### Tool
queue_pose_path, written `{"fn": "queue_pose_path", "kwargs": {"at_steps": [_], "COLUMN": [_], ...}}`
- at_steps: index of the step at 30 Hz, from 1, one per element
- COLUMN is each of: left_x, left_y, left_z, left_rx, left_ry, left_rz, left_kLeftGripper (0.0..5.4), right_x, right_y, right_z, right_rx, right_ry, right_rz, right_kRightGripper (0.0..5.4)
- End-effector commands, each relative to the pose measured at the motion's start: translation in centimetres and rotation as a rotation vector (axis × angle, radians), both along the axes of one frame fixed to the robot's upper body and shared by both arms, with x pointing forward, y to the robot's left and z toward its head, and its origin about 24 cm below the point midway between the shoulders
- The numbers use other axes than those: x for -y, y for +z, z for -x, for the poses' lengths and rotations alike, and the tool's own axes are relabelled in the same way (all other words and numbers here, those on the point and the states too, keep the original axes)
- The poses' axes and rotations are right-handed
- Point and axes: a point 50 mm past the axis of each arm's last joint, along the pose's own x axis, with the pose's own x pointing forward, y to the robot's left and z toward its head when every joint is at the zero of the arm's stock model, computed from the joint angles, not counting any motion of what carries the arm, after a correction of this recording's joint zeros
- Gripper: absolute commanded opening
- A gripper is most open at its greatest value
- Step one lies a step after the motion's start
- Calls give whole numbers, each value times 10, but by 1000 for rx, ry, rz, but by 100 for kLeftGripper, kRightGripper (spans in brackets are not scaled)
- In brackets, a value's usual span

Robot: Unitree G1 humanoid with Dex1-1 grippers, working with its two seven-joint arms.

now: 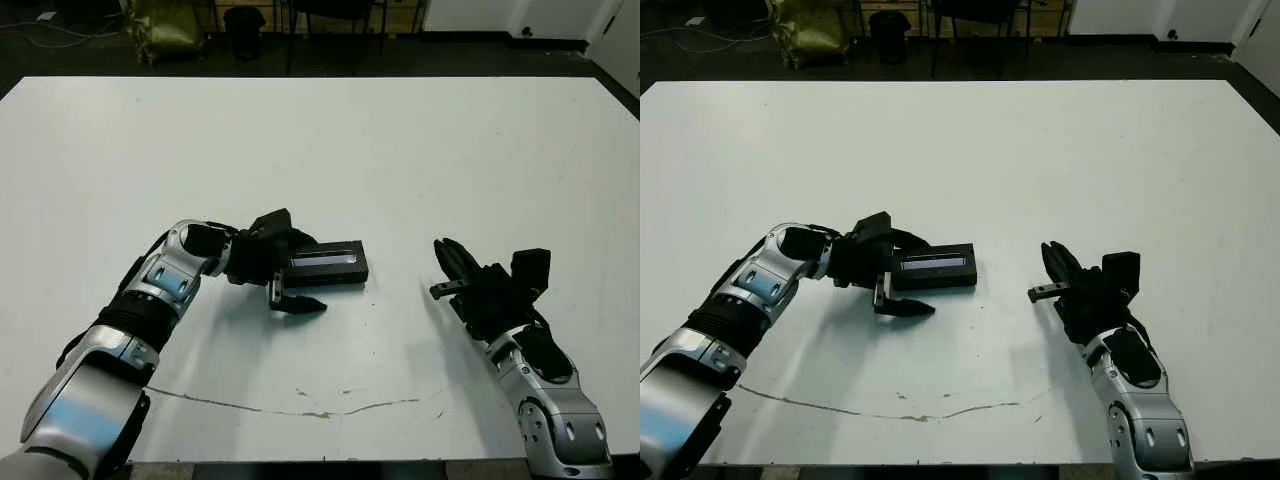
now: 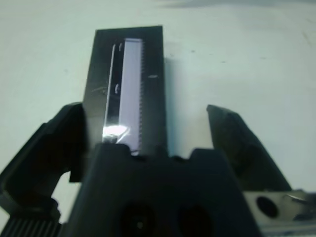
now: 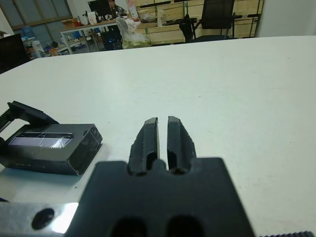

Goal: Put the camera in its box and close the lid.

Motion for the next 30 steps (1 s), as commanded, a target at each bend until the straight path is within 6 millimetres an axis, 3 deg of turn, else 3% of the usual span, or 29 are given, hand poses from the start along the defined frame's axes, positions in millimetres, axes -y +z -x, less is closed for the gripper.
{"fn": "queue_pose_path", "kwargs": {"at_steps": [1,6,9,14,17,22,30], "left_x": [-7,-10,-17,-36,-47,-60,-67], "left_y": [-9,-4,1,16,26,34,34], "left_z": [7,8,8,12,15,20,36], "left_rx": [-73,-59,-66,-12,67,227,331], "left_ry": [-43,-78,-7,297,473,646,797], "left_rz": [-75,-81,21,272,336,332,437], "left_kLeftGripper": [539,539,539,539,539,539,539], "right_x": [3,2,2,3,3,2,2], "right_y": [-5,-5,-5,-4,-4,-3,-2], "right_z": [2,2,2,2,2,2,2], "right_rx": [-25,-24,-22,-21,-18,-21,-22], "right_ry": [-16,-18,-15,-17,-12,-11,-4], "right_rz": [14,21,11,20,21,30,17], "right_kRightGripper": [0,0,0,0,0,0,0]}}
